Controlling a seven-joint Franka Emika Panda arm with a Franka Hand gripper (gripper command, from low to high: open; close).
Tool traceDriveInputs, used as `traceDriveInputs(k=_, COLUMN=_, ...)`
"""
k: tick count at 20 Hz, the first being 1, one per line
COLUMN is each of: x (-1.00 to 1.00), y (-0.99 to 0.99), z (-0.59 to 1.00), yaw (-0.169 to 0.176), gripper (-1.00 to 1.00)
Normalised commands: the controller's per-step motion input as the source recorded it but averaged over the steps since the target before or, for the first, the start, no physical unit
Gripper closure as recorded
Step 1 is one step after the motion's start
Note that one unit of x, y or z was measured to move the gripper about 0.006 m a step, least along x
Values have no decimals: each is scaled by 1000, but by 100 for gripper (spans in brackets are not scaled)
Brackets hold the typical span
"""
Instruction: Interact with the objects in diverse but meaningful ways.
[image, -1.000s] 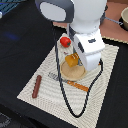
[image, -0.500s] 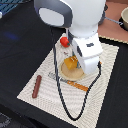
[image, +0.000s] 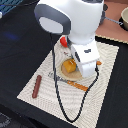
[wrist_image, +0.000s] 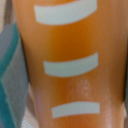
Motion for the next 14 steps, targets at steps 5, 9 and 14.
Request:
traceDriveInputs(k=5, x=98, y=42, z=619, yaw=0, gripper=-100)
traceDriveInputs(k=9, x=0, y=156, z=838, yaw=2, gripper=-100)
traceDriveInputs(k=14, x=-65, y=337, z=891, yaw=14, gripper=-100)
